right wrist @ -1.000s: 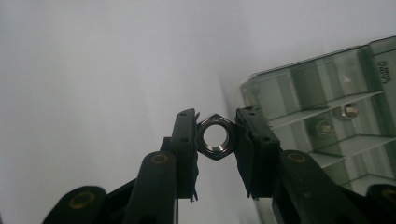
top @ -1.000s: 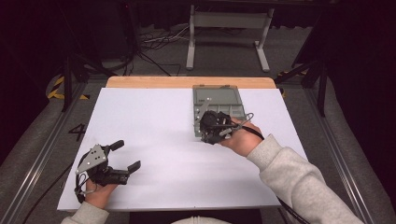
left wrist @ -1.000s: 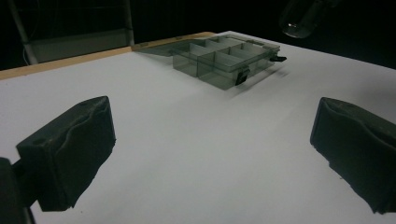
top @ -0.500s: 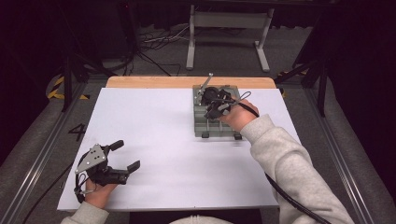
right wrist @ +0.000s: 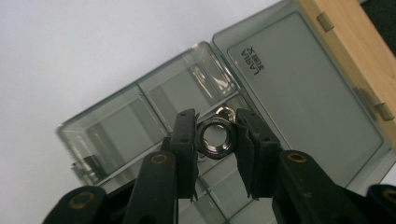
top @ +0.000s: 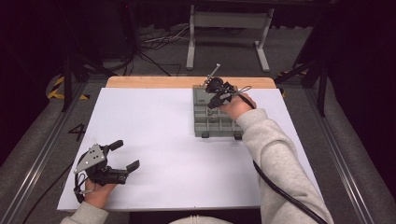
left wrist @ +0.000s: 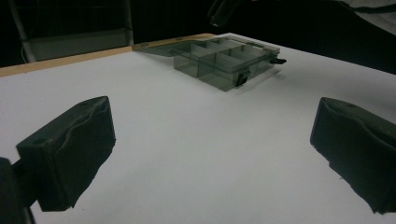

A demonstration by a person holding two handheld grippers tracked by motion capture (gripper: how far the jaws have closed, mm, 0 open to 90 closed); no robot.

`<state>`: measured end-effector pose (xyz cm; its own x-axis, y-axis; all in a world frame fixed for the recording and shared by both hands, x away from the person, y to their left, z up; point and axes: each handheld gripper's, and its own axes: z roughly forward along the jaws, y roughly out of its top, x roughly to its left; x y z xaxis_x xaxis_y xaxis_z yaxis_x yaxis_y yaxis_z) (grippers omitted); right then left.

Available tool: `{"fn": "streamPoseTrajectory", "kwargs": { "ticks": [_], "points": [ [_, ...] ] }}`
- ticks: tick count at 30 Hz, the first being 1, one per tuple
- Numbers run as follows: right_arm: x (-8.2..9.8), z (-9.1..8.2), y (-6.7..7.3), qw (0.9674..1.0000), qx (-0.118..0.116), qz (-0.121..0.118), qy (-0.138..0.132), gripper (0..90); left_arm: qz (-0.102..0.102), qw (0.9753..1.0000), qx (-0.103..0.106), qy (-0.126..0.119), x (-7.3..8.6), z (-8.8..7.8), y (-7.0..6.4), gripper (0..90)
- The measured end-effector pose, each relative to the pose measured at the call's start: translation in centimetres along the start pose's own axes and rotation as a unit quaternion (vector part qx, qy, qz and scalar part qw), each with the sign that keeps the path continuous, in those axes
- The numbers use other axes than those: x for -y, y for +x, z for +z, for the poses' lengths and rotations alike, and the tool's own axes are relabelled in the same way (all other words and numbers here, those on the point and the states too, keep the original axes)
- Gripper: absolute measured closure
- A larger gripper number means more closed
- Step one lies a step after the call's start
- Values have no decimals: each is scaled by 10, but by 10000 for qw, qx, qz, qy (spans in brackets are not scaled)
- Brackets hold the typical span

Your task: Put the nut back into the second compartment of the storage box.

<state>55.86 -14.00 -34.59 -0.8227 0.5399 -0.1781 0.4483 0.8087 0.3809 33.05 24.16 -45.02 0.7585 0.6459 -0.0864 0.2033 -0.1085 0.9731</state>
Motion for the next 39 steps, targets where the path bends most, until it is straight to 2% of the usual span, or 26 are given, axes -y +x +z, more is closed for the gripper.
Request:
{"fn": "streamPoseTrajectory", "kwargs": {
  "ticks": [2, 8, 13, 15, 16, 18, 21, 23, 25, 26, 27, 28, 29, 32, 35, 37, 38, 39],
  "points": [
    [3, 14, -3, 9999, 30, 97, 99, 701, 4, 10000, 5, -4, 0, 0, 0, 8],
    [11, 34, -7, 9994, 13, 258, 219, 700, 5, 10000, 15, 12, 0, 0, 0, 8],
    [15, 41, -4, 9993, 23, 196, 318, 692, 3, 10000, 12, 0, 0, 0, 0, 8],
    [16, 40, -4, 9994, 63, 196, 287, 629, 7, 10000, 17, 0, 0, 0, -1, 8],
    [16, 40, -4, 9994, 63, 196, 287, 629, 7, 10000, 17, 0, 0, 0, -1, 8],
    [16, 31, -4, 9995, 132, 239, 133, 527, 6, 10000, 19, 17, 0, 0, -1, 7],
    [17, 19, -3, 9996, 133, 239, -45, 426, 7, 10000, 15, 10, 0, 0, -1, 8],
    [18, 15, -2, 9996, 114, 245, -108, 395, 4, 10000, 21, 16, 0, 0, 0, 7],
    [21, 0, 1, 9989, 100, 240, -386, 302, 10, 10000, 22, 21, 0, 0, 0, 7],
    [26, -12, 4, 9978, 112, 219, -610, 243, 11, 10000, 22, 17, -1, 1, -1, 7],
    [26, -12, 4, 9978, 112, 219, -610, 243, 11, 10000, 22, 17, -1, 1, -1, 7],
    [29, -17, 6, 9971, 129, 225, -721, 207, 8, 10000, 16, 18, -1, 1, -1, 7],
    [36, -29, 10, 9943, 186, 232, -1020, 146, 20, 10000, 19, 18, -1, 1, -1, 7],
    [52, -46, 20, 9889, 190, 240, -1455, 99, 25, 10000, 24, 23, -1, 1, -2, 7],
    [74, -55, 30, 9806, 148, 366, -1921, 78, 41, 10000, 19, 33, -1, 1, -2, 7],
    [90, -58, 37, 9727, 142, 433, -2275, 58, 41, 10000, 10, 44, 0, 0, -3, 7],
    [101, -59, 41, 9667, 132, 475, -2511, 49, 40, 10000, -1, 31, 0, 0, -3, 7],
    [101, -59, 41, 9667, 132, 475, -2511, 49, 40, 10000, -1, 31, 0, 0, -3, 7]
  ]
}}
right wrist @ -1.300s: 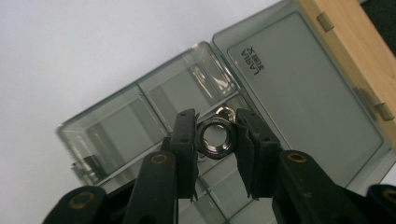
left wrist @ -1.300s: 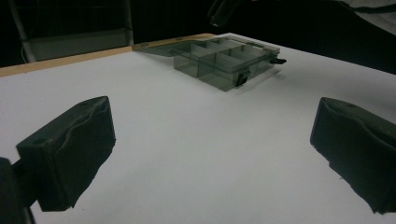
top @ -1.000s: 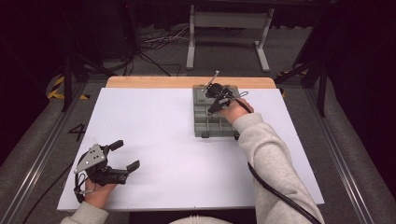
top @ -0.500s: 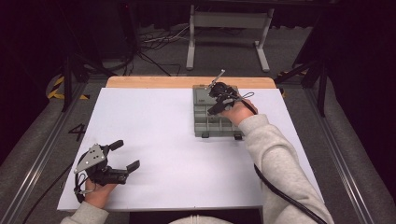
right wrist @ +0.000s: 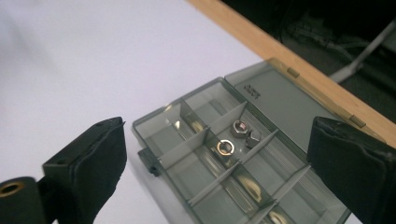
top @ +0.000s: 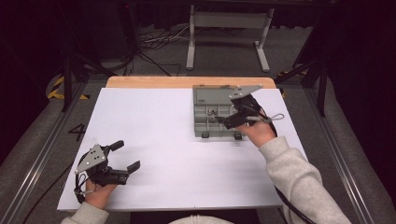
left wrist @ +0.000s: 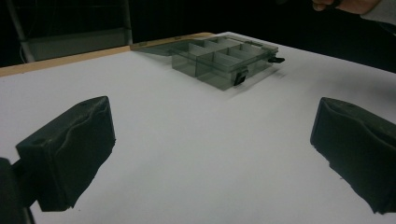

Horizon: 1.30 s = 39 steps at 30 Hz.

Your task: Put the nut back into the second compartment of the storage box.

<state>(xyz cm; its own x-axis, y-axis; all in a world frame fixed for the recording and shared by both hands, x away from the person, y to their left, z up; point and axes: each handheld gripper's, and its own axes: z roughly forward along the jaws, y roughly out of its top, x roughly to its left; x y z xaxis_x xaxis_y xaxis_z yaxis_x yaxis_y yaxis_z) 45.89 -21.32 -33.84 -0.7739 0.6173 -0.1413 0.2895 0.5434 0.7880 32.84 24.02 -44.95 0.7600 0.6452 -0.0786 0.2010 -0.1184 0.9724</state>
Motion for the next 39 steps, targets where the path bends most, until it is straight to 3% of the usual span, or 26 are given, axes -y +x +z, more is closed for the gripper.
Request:
{"fn": "streamPoseTrajectory", "kwargs": {
  "ticks": [1, 4, 10, 15, 16, 17, 21, 24, 26, 29, 33, 35, 39],
  "points": [
    [11, -8, 3, 9996, -11, 103, -276, 42, -31, 10000, -8, -6, 0, 0, 0, 7],
    [33, -23, 6, 9969, 15, 280, -733, 38, -3, 10000, -4, 27, -1, 0, 0, 7],
    [64, -48, 14, 9908, 127, 333, -1303, 42, 0, 10000, -10, -7, -1, -1, 0, 7],
    [89, -65, 21, 9817, 303, 343, -1846, 6, -15, 10000, -24, -75, -2, -2, 1, 7],
    [89, -65, 21, 9817, 303, 343, -1846, 6, -15, 10000, -24, -75, -2, -2, 1, 7],
    [101, -69, 24, 9773, 394, 256, -2065, 2, -7, 10000, -11, -77, -2, -2, 0, 7],
    [114, -71, 24, 9737, 296, 386, -2227, 2, -6, 9999, 26, -104, -2, -1, 0, 6],
    [127, -73, 28, 9712, 394, 406, -2316, 1, 2, 9999, 47, -138, -3, -1, -1, 6],
    [138, -75, 34, 9675, 530, 268, -2459, 0, 39, 9998, 70, -156, -4, -2, -1, 6],
    [146, -74, 39, 9662, 609, 153, -2500, 0, 78, 9997, 96, -197, -5, -3, -1, 6],
    [157, -75, 45, 9657, 577, 244, -2521, 0, 122, 9995, 156, -261, -7, -3, -3, 6],
    [162, -76, 47, 9637, 632, 309, -2574, 0, 129, 9993, 185, -287, -7, -2, -3, 6],
    [171, -77, 48, 9648, 664, 399, -2515, 0, 151, 9990, 282, -321, -8, -2, -3, 5]
  ]
}}
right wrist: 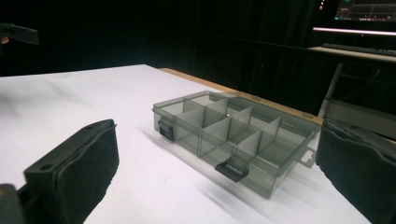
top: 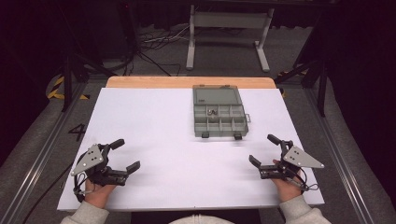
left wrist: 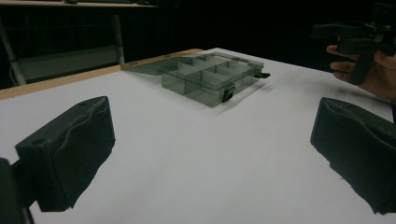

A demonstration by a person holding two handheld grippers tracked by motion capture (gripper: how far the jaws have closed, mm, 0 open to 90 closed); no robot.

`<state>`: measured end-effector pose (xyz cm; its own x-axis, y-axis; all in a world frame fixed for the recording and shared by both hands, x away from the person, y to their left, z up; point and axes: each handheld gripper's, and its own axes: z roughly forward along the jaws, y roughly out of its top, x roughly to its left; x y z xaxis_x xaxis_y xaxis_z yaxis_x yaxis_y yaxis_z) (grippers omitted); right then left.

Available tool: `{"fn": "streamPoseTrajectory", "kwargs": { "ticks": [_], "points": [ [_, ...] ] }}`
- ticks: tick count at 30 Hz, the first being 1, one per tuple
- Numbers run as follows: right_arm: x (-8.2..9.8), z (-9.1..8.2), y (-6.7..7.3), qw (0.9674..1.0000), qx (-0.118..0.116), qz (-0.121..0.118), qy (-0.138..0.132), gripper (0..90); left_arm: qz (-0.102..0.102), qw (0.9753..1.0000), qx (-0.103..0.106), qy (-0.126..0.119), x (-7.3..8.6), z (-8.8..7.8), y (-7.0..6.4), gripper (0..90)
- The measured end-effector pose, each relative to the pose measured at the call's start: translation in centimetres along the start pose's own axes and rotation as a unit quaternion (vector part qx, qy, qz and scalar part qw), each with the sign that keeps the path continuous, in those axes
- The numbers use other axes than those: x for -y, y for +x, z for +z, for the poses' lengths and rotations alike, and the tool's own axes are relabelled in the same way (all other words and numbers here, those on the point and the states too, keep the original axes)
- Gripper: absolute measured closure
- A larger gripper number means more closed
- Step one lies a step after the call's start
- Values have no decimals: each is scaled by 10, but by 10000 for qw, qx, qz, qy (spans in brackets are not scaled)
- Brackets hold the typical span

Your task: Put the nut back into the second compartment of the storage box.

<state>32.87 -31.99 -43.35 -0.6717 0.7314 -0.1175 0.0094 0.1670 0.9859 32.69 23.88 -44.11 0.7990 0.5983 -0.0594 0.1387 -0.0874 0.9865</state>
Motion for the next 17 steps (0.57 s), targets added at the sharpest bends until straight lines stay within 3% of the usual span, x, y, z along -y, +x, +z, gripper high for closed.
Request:
{"fn": "streamPoseTrajectory", "kwargs": {
  "ticks": [6, 9, 17],
  "points": [
    [10, 2, -1, 9997, 6, 76, 235, 0, -52, 9999, 104, -90, 0, 2, 1, 4],
    [13, 2, -3, 9995, 6, 170, 256, 0, -49, 9999, 107, -40, 1, 3, 2, 4],
    [13, 4, -1, 9995, -111, 119, 254, 0, -39, 10000, 77, -16, 1, 3, 2, 4]
  ]
}}
